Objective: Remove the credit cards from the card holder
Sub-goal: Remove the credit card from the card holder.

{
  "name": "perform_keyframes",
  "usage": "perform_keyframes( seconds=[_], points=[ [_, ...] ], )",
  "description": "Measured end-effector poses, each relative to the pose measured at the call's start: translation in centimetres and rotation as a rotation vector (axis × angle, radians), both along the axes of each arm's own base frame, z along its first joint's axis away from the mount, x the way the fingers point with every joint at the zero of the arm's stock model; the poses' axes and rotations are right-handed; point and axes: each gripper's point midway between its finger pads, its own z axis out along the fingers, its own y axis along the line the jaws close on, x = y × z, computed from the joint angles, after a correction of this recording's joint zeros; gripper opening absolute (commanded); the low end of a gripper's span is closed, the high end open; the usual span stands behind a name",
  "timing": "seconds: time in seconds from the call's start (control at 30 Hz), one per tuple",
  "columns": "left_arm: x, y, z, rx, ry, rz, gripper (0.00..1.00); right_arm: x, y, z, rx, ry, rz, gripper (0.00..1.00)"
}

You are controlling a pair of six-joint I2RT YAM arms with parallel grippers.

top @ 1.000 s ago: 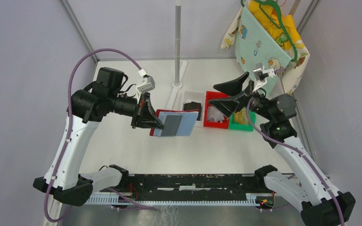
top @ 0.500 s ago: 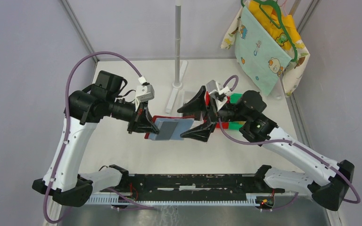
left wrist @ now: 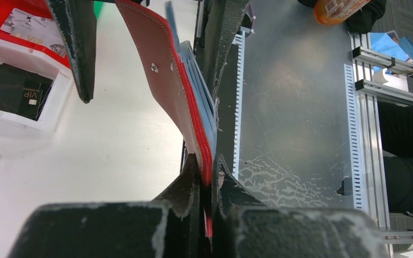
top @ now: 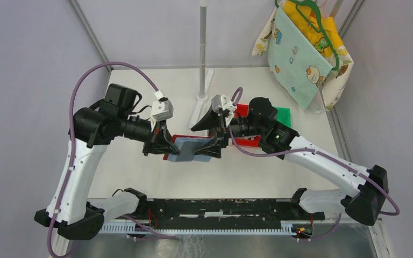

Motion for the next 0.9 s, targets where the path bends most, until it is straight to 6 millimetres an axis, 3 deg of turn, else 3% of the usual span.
perform_keyframes(
  seconds=[0.13, 0.27, 0.43, 0.5, 0.67, 0.9],
  points=[
    [-0.2, 0.1, -0.3, 0.01, 0.006, -0.002, 0.02, -0.2, 1.1, 0.3, 0.001, 0.011, 0.027, 0.82],
    [-0.1, 0.4, -0.7, 0.033, 0.007, 0.01, 0.02, -0.9, 1.7, -0.1, -0.007, 0.031, 0.057, 0.48],
    [0.0, 0.8, -0.9, 0.055, -0.012, 0.026, 0.02, -1.6, 1.7, -0.4, -0.024, 0.064, 0.077, 0.16],
    [0.0, 0.9, -1.0, 0.061, -0.016, 0.031, 0.1, -1.9, 1.6, -0.5, -0.021, 0.075, 0.086, 0.06],
    [-0.1, 0.8, -0.7, 0.046, -0.019, 0.023, 0.28, -2.5, 1.1, -0.3, 0.033, 0.088, 0.094, 0.0],
    [-0.5, 0.0, 0.0, -0.012, 0.007, -0.02, 0.35, -3.1, 0.8, 0.7, 0.091, 0.083, 0.109, 0.0]
  ],
)
